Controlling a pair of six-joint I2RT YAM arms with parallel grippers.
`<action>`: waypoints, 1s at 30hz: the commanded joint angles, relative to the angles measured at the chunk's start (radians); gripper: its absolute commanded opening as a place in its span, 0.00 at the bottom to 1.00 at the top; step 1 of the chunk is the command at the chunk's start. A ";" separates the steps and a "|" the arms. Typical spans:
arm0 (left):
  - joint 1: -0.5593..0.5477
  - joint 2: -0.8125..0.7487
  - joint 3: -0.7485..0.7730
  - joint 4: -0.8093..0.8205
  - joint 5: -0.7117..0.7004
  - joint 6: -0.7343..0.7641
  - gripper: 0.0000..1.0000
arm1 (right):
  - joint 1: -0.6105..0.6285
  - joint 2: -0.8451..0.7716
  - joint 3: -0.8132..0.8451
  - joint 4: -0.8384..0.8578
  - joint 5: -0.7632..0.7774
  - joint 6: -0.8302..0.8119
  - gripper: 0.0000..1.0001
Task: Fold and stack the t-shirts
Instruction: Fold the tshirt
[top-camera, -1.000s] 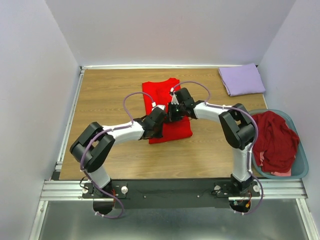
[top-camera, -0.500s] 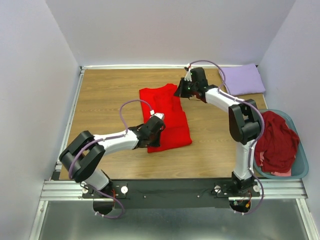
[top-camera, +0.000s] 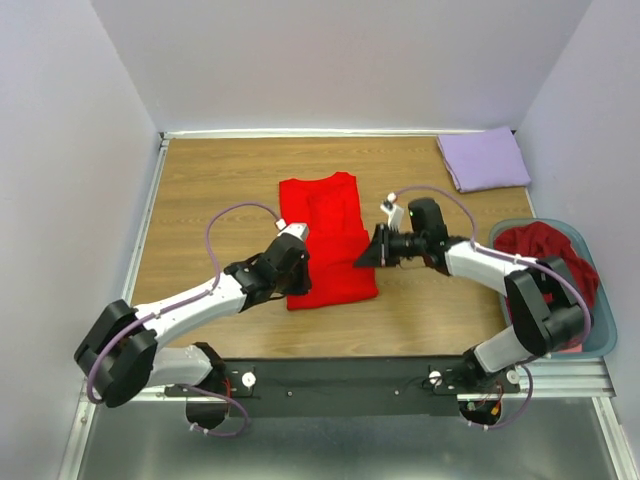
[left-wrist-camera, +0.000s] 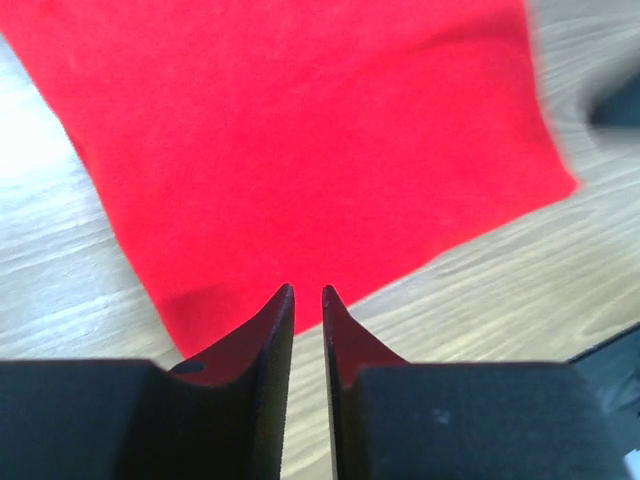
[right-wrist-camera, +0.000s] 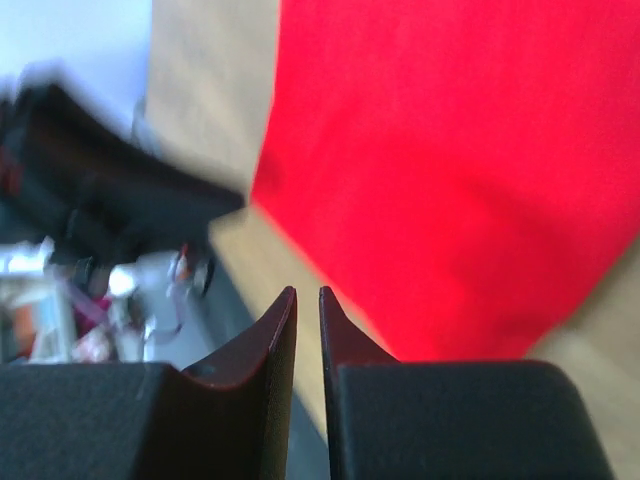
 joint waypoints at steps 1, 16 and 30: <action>0.055 0.073 -0.072 0.048 0.146 -0.007 0.23 | -0.003 -0.025 -0.190 0.178 -0.166 0.098 0.21; 0.144 -0.008 -0.187 0.047 0.183 -0.066 0.20 | -0.189 -0.020 -0.356 0.136 -0.193 0.099 0.21; 0.146 -0.039 -0.202 0.061 0.186 -0.079 0.20 | 0.020 0.019 -0.235 0.523 -0.249 0.385 0.26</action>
